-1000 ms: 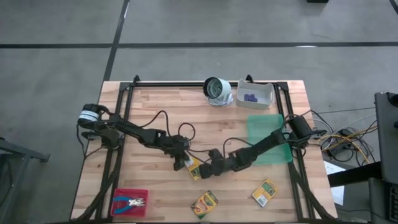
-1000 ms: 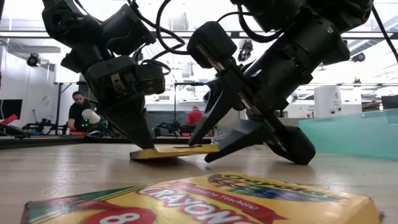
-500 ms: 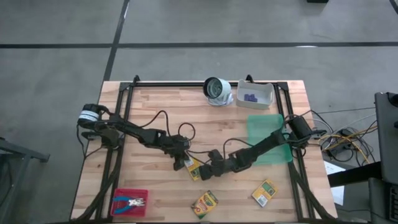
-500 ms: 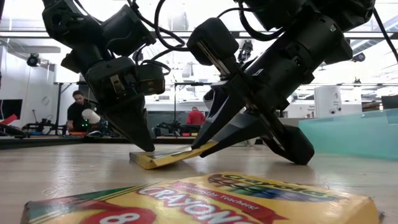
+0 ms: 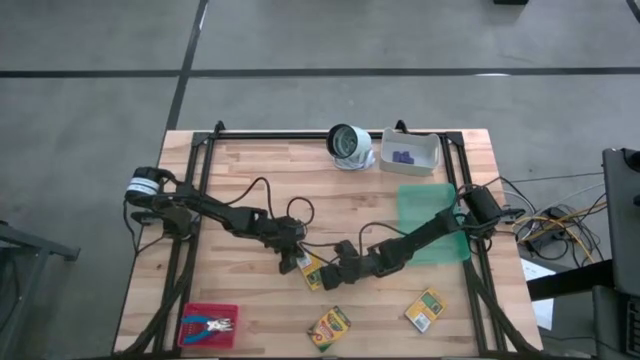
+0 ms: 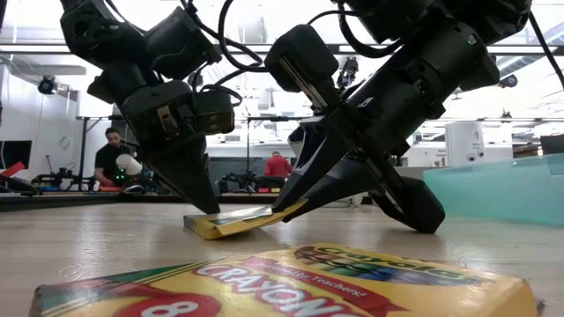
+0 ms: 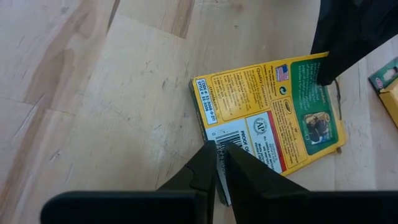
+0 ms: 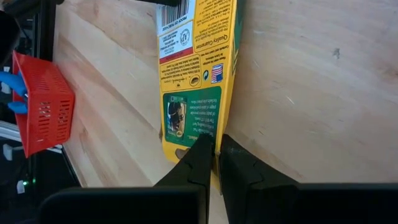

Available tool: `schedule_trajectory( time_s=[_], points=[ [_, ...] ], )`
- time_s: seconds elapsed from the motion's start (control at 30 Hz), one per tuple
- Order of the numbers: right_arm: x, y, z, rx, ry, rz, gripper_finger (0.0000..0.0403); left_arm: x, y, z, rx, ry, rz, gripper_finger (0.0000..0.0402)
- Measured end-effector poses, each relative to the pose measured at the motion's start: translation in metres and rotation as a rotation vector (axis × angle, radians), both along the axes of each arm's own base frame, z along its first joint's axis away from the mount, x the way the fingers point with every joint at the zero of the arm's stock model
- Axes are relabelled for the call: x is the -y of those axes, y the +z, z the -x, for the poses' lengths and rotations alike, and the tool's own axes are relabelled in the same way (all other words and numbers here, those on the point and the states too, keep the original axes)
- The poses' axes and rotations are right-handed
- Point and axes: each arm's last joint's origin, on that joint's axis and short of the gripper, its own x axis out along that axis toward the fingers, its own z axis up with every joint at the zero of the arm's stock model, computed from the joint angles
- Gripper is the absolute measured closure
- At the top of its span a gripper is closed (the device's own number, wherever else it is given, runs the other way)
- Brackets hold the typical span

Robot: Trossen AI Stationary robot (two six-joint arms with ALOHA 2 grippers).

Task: Pick & Place School Supplies
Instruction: Put the crayon box into the green bin

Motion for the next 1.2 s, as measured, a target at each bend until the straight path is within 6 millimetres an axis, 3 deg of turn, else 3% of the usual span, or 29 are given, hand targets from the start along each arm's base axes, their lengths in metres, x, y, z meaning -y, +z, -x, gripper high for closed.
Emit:
schedule_trajectory(
  time_s=[0.2,0.83,1.2],
  points=[
    [0.000,0.001,0.000,0.002,-0.001,-0.001,0.0390,0.000,0.008,0.002,0.030,-0.027,-0.004,0.0364],
    [0.001,0.017,0.002,0.038,0.081,0.046,0.0390,-0.001,0.062,0.014,0.259,-0.112,-0.075,0.0364],
    [0.001,0.019,0.002,0.047,0.107,0.074,0.0390,-0.005,0.117,0.038,0.516,-0.155,-0.192,0.0364]
  ],
)
